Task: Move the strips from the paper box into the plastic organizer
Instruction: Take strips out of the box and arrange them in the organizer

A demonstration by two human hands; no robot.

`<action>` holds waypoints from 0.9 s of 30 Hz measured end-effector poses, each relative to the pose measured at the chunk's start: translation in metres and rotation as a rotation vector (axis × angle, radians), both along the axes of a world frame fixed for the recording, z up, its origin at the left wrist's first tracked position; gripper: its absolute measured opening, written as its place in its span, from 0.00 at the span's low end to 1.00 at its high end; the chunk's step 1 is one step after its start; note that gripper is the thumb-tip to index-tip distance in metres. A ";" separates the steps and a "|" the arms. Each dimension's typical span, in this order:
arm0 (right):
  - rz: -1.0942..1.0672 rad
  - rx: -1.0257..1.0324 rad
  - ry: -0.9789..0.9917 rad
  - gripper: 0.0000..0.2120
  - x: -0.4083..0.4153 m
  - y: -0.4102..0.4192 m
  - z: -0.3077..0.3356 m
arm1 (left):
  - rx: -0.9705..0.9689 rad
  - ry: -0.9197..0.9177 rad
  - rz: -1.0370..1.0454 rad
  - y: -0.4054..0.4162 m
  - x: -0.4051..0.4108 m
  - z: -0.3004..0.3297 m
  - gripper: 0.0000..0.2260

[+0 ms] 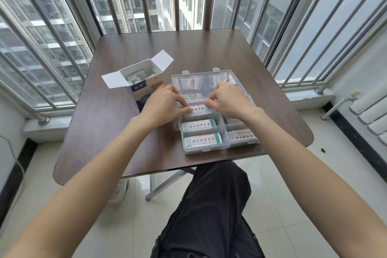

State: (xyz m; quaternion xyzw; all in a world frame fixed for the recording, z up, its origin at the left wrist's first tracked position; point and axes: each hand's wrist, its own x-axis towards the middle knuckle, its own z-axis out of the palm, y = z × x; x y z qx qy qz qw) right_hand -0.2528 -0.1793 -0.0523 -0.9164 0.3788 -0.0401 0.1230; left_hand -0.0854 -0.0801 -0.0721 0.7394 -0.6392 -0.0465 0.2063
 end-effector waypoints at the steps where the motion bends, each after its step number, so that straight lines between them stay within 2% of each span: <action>1: 0.007 -0.001 0.004 0.15 0.000 0.000 0.001 | 0.000 0.000 -0.007 0.000 0.000 0.000 0.11; 8: -0.006 -0.089 0.022 0.17 0.000 -0.002 0.004 | -0.019 -0.018 -0.045 0.005 -0.002 0.003 0.11; 11: -0.045 -0.101 -0.146 0.17 0.004 -0.006 0.017 | -0.097 -0.059 -0.063 0.012 0.000 0.010 0.11; 14: 0.045 0.011 -0.385 0.09 0.018 -0.002 0.036 | -0.352 -0.103 -0.041 0.028 0.013 0.023 0.14; 16: 0.140 0.074 -0.498 0.07 0.038 0.003 0.046 | -0.511 -0.111 0.074 0.040 0.034 0.031 0.14; 18: 0.214 0.103 -0.546 0.07 0.066 0.005 0.052 | -0.466 -0.135 0.216 0.050 0.061 0.035 0.23; 20: 0.278 0.101 -0.493 0.06 0.095 0.005 0.055 | -0.276 -0.006 0.302 0.054 0.080 0.036 0.35; 22: 0.341 0.083 -0.337 0.07 0.122 0.006 0.056 | -0.103 0.171 0.331 0.053 0.087 0.033 0.42; 24: 0.392 0.050 -0.130 0.09 0.144 0.008 0.058 | -0.041 0.196 0.338 0.051 0.087 0.027 0.42; 27: 0.420 -0.024 0.133 0.14 0.165 0.010 0.061 | -0.102 0.173 0.354 0.051 0.085 0.024 0.38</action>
